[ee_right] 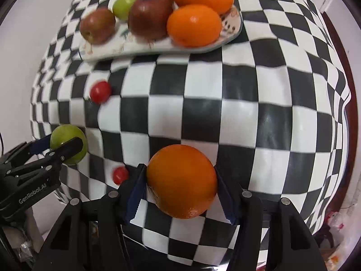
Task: Organize fruits
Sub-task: 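Carry the green apple and tangerine to the floral plate and release both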
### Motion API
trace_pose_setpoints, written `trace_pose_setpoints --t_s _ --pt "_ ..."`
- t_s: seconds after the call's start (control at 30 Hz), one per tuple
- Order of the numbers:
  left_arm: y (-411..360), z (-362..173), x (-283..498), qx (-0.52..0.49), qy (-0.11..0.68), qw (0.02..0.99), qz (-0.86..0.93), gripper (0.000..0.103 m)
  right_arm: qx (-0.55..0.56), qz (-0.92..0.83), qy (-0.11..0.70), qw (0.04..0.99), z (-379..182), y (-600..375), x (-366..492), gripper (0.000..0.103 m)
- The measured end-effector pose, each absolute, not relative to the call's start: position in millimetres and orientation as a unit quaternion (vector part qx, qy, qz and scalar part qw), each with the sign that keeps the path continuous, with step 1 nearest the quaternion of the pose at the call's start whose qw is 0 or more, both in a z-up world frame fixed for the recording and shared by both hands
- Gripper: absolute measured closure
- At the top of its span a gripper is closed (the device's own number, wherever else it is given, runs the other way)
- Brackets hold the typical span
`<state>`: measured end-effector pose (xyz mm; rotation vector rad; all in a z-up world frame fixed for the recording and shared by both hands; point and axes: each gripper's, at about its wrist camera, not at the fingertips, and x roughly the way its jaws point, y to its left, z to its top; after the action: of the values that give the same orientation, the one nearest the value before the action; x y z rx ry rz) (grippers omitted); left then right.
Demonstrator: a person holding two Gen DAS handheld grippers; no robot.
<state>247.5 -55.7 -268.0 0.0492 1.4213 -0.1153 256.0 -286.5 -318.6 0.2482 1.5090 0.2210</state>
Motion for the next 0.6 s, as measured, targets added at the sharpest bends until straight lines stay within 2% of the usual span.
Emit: trace_pose_setpoints --t_s 0.23,0.4,0.6 --pt "-53.3 -235.6 305.4 0.016 0.621 0.782 -0.05 0.044 0.171 0.112 0.657 0.725 -294.7 -305.2 295.5 0.041" --pt "-59.6 -233.7 339.5 0.012 0.617 0.785 -0.045 0.044 0.204 0.111 0.635 0.737 -278.4 -322.1 329.4 0.041" --pt "-46.2 -260.0 369.4 -0.039 0.643 0.764 -0.041 0.044 0.266 0.112 0.626 0.725 -287.0 -319.2 362.8 0.041"
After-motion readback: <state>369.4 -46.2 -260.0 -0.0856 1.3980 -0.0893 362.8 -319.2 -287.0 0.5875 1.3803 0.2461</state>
